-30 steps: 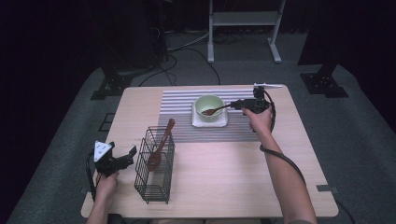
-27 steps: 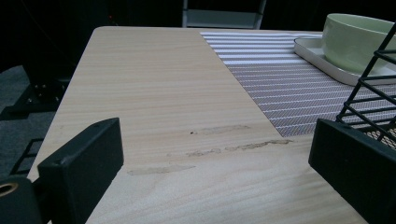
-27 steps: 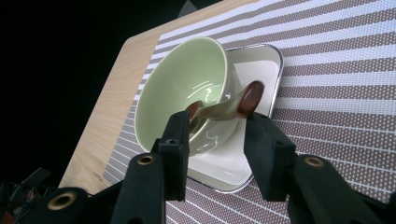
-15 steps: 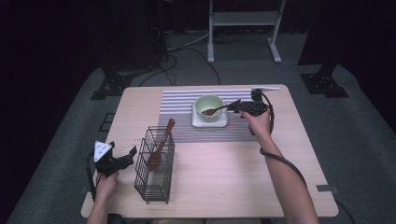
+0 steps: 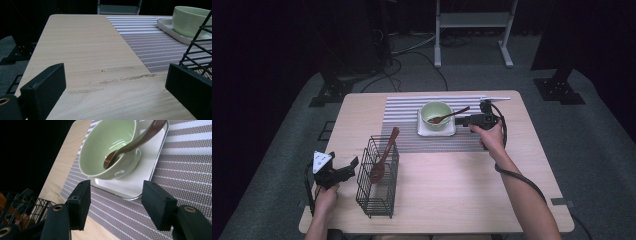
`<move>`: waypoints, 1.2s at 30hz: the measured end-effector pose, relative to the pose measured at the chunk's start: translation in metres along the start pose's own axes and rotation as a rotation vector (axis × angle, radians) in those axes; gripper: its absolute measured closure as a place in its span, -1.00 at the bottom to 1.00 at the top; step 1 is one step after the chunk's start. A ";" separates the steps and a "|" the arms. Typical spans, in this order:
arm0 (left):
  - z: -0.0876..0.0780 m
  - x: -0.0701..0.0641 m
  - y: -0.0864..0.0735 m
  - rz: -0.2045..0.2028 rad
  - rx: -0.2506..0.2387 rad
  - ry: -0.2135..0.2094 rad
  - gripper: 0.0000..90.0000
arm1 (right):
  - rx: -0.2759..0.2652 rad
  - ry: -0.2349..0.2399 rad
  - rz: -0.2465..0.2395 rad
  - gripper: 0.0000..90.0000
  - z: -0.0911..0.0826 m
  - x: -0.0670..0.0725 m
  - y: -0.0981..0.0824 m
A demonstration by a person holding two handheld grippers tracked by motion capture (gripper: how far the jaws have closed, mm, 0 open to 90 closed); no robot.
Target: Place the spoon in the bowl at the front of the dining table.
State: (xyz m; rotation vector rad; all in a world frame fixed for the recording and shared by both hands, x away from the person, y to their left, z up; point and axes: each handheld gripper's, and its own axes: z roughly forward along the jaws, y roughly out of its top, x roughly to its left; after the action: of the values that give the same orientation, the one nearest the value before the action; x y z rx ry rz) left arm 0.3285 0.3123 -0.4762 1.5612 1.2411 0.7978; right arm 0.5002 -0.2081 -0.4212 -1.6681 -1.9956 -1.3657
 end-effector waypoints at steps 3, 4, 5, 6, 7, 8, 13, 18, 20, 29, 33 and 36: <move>0.000 0.000 0.000 -0.001 0.000 0.000 -0.95 | 0.009 0.009 -0.009 -0.15 -0.003 0.001 -0.003; 0.000 0.000 0.000 0.001 -0.001 0.000 -0.95 | 0.012 0.013 -0.012 -0.16 -0.004 0.001 -0.005; 0.000 0.000 0.000 0.003 0.000 0.001 -0.95 | 0.014 0.018 -0.015 -0.16 -0.005 0.001 -0.006; 0.000 0.000 0.000 0.005 0.000 0.000 -0.95 | 0.021 0.020 -0.019 -0.17 -0.005 0.001 -0.007; 0.000 -0.001 0.000 0.006 -0.001 0.000 -0.95 | 0.026 0.021 -0.020 -0.18 -0.006 0.001 -0.009; 0.000 -0.001 0.000 0.007 0.000 0.000 -0.95 | 0.030 0.025 -0.025 -0.19 -0.007 0.001 -0.010; 0.000 0.000 0.000 0.005 -0.001 0.001 -0.95 | 0.047 0.037 -0.046 -0.22 -0.010 0.003 -0.017; 0.000 0.000 0.000 0.003 0.000 0.002 -0.95 | 0.071 0.053 -0.070 -0.25 -0.010 0.007 -0.022; 0.000 0.000 0.000 0.003 0.000 0.002 -0.95 | 0.078 0.056 -0.077 -0.26 -0.011 0.008 -0.024; 0.000 0.000 0.000 -0.001 -0.001 0.002 -0.95 | 0.115 0.064 -0.098 -0.28 -0.008 0.010 -0.034; 0.000 0.000 0.000 0.000 -0.001 0.001 -0.95 | 0.121 0.071 -0.098 -0.28 -0.008 0.009 -0.038; 0.000 -0.001 0.000 0.001 0.000 0.002 -0.95 | 0.128 0.071 -0.104 -0.28 -0.009 0.009 -0.041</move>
State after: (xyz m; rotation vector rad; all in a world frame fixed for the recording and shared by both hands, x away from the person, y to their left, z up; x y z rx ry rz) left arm 0.3286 0.3117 -0.4763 1.5615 1.2413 0.8001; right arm 0.4584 -0.2062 -0.4312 -1.4599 -2.1067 -1.2810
